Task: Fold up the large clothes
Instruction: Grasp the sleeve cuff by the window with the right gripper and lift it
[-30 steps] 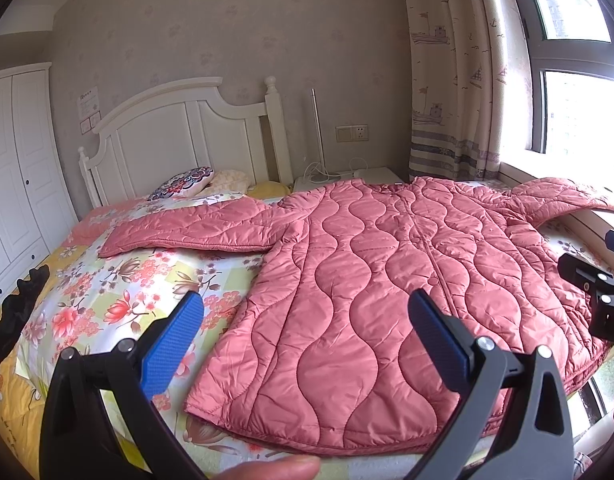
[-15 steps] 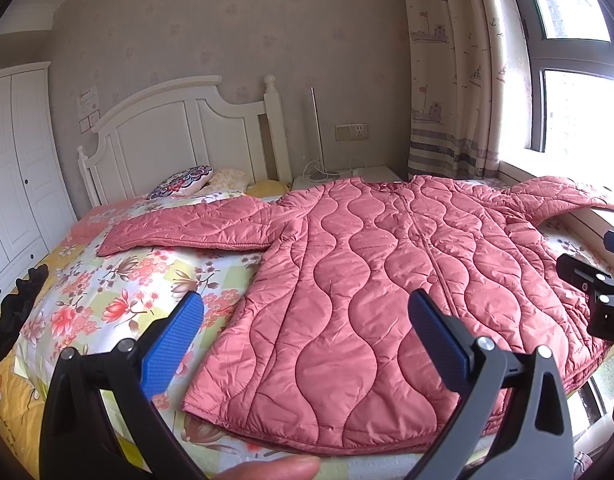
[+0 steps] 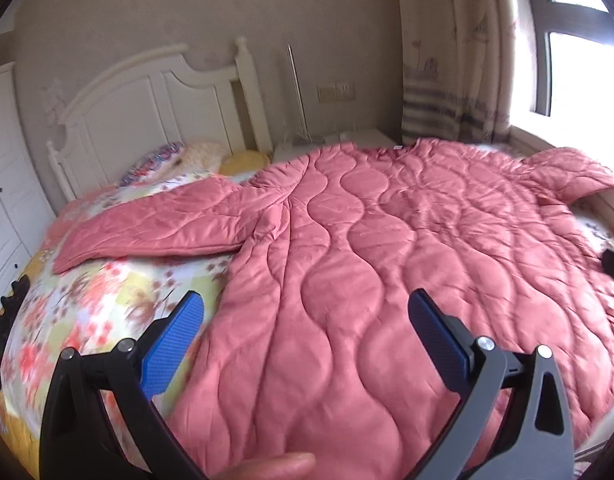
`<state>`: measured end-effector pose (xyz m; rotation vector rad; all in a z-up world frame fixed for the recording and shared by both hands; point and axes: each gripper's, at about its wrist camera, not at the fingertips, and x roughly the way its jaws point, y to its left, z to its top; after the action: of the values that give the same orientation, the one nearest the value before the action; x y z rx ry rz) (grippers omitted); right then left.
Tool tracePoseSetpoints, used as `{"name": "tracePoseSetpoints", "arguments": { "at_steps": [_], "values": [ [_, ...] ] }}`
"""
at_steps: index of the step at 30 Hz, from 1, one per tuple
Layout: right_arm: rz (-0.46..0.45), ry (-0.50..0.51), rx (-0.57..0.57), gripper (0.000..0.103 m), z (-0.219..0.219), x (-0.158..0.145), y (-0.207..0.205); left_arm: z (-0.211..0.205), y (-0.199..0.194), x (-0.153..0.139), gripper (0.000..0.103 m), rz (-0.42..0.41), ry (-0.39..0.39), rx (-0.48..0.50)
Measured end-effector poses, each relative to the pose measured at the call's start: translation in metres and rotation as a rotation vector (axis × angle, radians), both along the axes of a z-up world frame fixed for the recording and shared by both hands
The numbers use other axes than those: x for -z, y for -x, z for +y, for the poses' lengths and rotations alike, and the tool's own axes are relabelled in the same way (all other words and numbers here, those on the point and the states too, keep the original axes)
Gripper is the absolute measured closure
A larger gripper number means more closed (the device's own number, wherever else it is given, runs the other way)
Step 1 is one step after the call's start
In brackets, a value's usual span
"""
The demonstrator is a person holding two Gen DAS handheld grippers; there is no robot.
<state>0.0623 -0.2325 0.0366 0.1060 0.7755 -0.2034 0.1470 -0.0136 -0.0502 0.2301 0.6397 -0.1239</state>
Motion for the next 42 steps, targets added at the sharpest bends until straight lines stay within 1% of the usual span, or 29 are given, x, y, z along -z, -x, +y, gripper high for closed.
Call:
{"name": "tracePoseSetpoints", "arguments": {
  "at_steps": [2, 4, 6, 8, 9, 11, 13, 14, 16, 17, 18, 19, 20, 21, 22, 23, 25, 26, 27, 28, 30, 32, 34, 36, 38, 39, 40, 41, 42],
  "values": [
    [0.033, -0.045, 0.046, 0.004, -0.024, 0.006, -0.017, 0.005, -0.037, 0.009, 0.002, 0.031, -0.023, -0.025],
    [0.054, -0.097, 0.118, 0.004, -0.054, 0.013, -0.032, 0.01, -0.067, 0.02, 0.002, 0.058, -0.05, -0.051],
    [0.077, -0.181, 0.21, 0.004, -0.092, 0.024, -0.046, 0.017, -0.096, 0.039, 0.002, 0.098, -0.083, -0.075],
    [0.09, -0.292, 0.309, 0.004, -0.134, 0.037, -0.059, 0.023, -0.111, 0.054, 0.002, 0.15, -0.087, -0.086],
    [0.081, -0.344, 0.352, 0.004, -0.153, 0.042, -0.063, 0.027, -0.119, 0.064, 0.002, 0.195, -0.066, -0.079],
    [0.05, -0.408, 0.437, 0.004, -0.189, 0.049, -0.07, 0.036, -0.128, 0.075, 0.002, 0.257, -0.006, -0.06],
    [0.019, -0.439, 0.522, 0.004, -0.216, 0.054, -0.074, 0.053, -0.136, 0.08, 0.002, 0.307, 0.111, -0.054],
    [0.017, -0.461, 0.574, 0.004, -0.231, 0.059, -0.076, 0.064, -0.14, 0.081, 0.002, 0.316, 0.172, -0.053],
    [0.008, -0.5, 0.643, 0.004, -0.253, 0.065, -0.081, 0.065, -0.137, 0.082, 0.002, 0.311, 0.19, -0.053],
    [-0.004, -0.501, 0.67, 0.004, -0.262, 0.067, -0.084, 0.063, -0.138, 0.084, 0.002, 0.312, 0.164, -0.056],
    [-0.014, -0.481, 0.701, 0.004, -0.269, 0.066, -0.087, 0.057, -0.136, 0.084, 0.002, 0.313, 0.14, -0.06],
    [-0.024, -0.459, 0.719, 0.008, -0.272, 0.065, -0.089, 0.053, -0.135, 0.084, 0.002, 0.314, 0.127, -0.06],
    [-0.044, -0.436, 0.733, 0.012, -0.275, 0.062, -0.09, 0.055, -0.136, 0.084, 0.002, 0.315, 0.134, -0.06],
    [-0.07, -0.418, 0.739, 0.024, -0.275, 0.06, -0.091, 0.054, -0.134, 0.084, 0.002, 0.316, 0.138, -0.06],
    [-0.093, -0.394, 0.745, 0.031, -0.276, 0.057, -0.093, 0.055, -0.134, 0.084, 0.002, 0.316, 0.137, -0.06],
    [-0.108, -0.369, 0.754, 0.036, -0.276, 0.055, -0.095, 0.057, -0.133, 0.084, 0.002, 0.316, 0.137, -0.06],
    [-0.143, -0.335, 0.775, 0.061, -0.278, 0.051, -0.095, 0.057, -0.134, 0.084, 0.002, 0.316, 0.135, -0.061],
    [-0.166, -0.329, 0.79, 0.067, -0.28, 0.049, -0.094, 0.054, -0.136, 0.084, 0.002, 0.316, 0.134, -0.061],
    [-0.191, -0.318, 0.8, 0.076, -0.281, 0.045, -0.094, 0.054, -0.136, 0.084, 0.002, 0.316, 0.134, -0.061],
    [-0.209, -0.29, 0.8, 0.079, -0.281, 0.04, -0.099, 0.054, -0.136, 0.084, 0.002, 0.316, 0.135, -0.061],
    [-0.234, -0.163, 0.736, 0.079, -0.26, 0.02, -0.113, 0.054, -0.136, 0.084, 0.002, 0.316, 0.134, -0.061],
    [-0.249, 0.007, 0.607, 0.079, -0.222, -0.002, -0.136, 0.054, -0.136, 0.084, 0.002, 0.316, 0.135, -0.061],
    [-0.251, 0.168, 0.431, 0.079, -0.168, -0.018, -0.163, 0.054, -0.136, 0.084, 0.002, 0.316, 0.135, -0.061],
    [-0.222, 0.292, 0.246, 0.079, -0.112, -0.018, -0.184, 0.054, -0.136, 0.084, 0.002, 0.316, 0.135, -0.061],
    [-0.148, 0.413, 0.053, 0.077, -0.053, 0.0, -0.203, 0.054, -0.136, 0.084, 0.002, 0.316, 0.136, -0.061],
    [-0.107, 0.451, -0.034, 0.065, -0.029, 0.012, -0.207, 0.054, -0.136, 0.084, 0.002, 0.316, 0.136, -0.061],
    [-0.048, 0.47, -0.132, 0.045, -0.007, 0.03, -0.212, 0.053, -0.135, 0.084, 0.002, 0.316, 0.136, -0.061],
    [0.023, 0.478, -0.217, 0.036, 0.009, 0.049, -0.215, 0.054, -0.136, 0.084, 0.002, 0.316, 0.137, -0.061],
    [0.083, 0.489, -0.275, 0.029, 0.021, 0.067, -0.215, 0.053, -0.135, 0.084, 0.002, 0.316, 0.136, -0.061]
  ]
}}
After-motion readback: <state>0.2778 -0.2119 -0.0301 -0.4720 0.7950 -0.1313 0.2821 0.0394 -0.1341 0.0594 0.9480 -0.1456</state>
